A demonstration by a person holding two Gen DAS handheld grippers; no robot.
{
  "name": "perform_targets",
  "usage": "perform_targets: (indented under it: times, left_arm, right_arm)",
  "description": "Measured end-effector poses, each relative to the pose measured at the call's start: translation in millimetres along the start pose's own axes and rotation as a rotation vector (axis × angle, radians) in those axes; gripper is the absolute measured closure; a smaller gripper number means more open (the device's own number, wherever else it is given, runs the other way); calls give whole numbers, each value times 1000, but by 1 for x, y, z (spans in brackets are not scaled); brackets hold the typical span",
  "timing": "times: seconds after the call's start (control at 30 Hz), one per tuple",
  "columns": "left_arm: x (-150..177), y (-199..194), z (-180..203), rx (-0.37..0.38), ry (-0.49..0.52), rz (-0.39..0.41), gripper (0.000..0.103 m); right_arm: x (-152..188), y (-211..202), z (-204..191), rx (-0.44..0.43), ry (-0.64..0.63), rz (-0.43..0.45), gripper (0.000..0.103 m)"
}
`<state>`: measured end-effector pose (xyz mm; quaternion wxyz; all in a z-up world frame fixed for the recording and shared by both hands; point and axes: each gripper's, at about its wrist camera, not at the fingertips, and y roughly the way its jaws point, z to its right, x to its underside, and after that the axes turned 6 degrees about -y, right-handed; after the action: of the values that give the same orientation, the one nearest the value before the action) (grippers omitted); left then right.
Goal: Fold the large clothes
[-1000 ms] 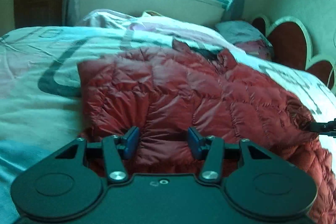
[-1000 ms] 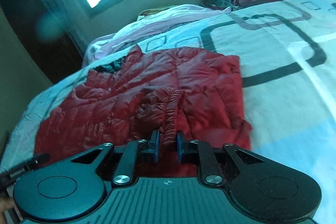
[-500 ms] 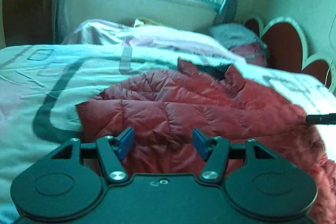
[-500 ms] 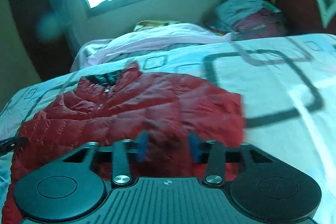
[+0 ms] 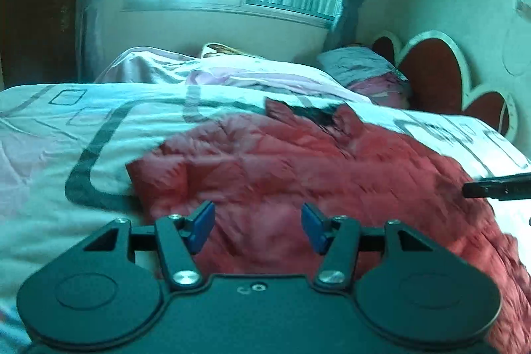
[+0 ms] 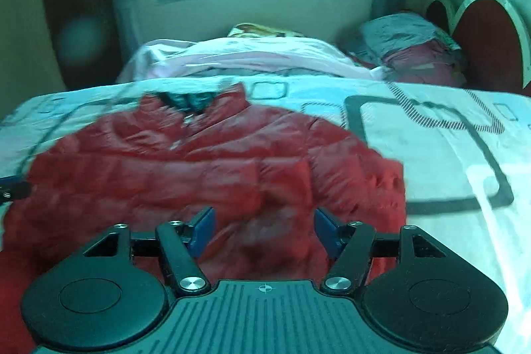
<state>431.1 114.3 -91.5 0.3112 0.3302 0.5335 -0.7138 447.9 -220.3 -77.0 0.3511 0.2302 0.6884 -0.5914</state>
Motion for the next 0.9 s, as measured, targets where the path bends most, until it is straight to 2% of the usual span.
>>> perform_targets:
  times: [0.03,0.1,0.13,0.33,0.57,0.67,0.77,0.83,0.87,0.9]
  left_arm:
    - [5,-1,3,-1,12,-7,48]
    - [15,7,7,-28,40,-49,50]
    - [19,13,4,-39,44,-71,49]
    - [25,20,-7,-58,31,-99,47]
    - [25,11,-8,-96,28,-112,46]
    - [25,9,-6,-111,34,-115,45]
    - [25,8,-2,-125,47,-116,43]
    - [26,6,1,-140,60,-114,38]
    - [26,4,1,-154,64,-112,29]
    - [26,1,4,-186,67,-103,11]
  right_arm:
    - [5,0,-3,-10,-3,-9,39]
    - [14,11,-9,-13,-26,-55,56]
    - [17,19,-11,2,-27,-80,57]
    - [24,41,-1,36,-11,-101,59]
    - [21,39,-2,42,-32,-118,59]
    - [17,30,-4,43,-25,-86,59]
    - [20,37,-4,40,-25,-133,59]
    - [18,32,-6,52,-32,-127,58]
    - [17,27,-7,56,-33,-113,56]
    - [17,20,-8,50,-29,-89,42]
